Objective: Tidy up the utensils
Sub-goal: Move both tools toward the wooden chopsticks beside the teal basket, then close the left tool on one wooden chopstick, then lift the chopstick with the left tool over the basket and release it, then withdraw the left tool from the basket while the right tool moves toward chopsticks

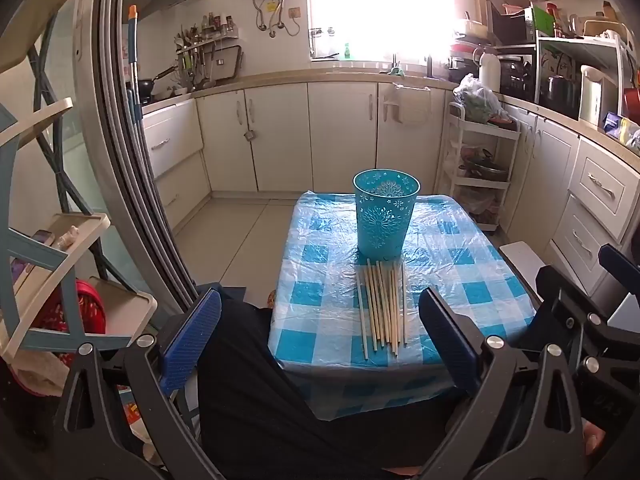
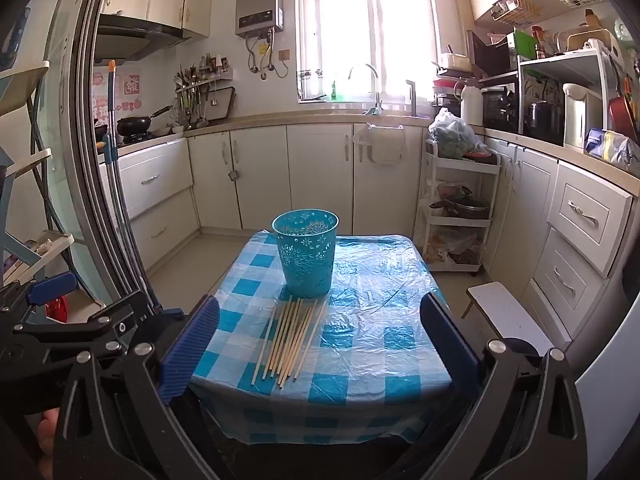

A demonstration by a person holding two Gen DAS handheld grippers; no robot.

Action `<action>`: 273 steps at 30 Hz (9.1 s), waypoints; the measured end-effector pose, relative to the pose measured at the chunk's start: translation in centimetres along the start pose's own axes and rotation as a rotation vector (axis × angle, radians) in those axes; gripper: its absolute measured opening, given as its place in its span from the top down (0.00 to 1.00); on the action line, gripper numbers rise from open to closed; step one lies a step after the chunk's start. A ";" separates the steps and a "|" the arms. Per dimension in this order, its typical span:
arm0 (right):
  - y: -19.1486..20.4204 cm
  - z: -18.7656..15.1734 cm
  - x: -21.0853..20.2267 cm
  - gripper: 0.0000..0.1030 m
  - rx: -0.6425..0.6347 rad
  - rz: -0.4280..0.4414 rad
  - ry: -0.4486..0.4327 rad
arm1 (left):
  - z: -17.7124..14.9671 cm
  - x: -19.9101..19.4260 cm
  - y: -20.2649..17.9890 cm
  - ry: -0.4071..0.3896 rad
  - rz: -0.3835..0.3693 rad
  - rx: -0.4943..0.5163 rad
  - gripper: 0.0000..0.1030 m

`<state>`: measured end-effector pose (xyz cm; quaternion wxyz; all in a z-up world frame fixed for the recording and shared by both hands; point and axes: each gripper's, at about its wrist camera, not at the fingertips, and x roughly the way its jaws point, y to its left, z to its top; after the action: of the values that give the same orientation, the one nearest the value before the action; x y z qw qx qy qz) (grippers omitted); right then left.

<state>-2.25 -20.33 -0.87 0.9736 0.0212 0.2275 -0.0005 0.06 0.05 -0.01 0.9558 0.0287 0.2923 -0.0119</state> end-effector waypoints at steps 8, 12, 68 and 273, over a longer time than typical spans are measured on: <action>0.0 0.0 0.0 0.07 -0.001 0.000 -0.003 | -0.3 -0.1 -0.7 -0.015 0.007 0.013 0.07; 0.0 0.0 0.1 0.07 0.004 -0.001 0.000 | -0.3 -0.2 -0.4 -0.018 0.008 0.002 0.07; -3.3 -4.2 24.5 0.07 0.051 -0.037 0.410 | -0.5 20.5 -0.5 0.350 -0.007 -0.007 0.07; -3.8 6.1 26.8 0.98 0.215 0.448 0.254 | 0.0 33.6 5.3 0.334 -0.095 -0.298 0.30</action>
<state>24.46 -24.14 -7.47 0.9053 0.1742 0.3358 0.1933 28.11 5.09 -18.59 0.8862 -0.1248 0.4461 -0.0088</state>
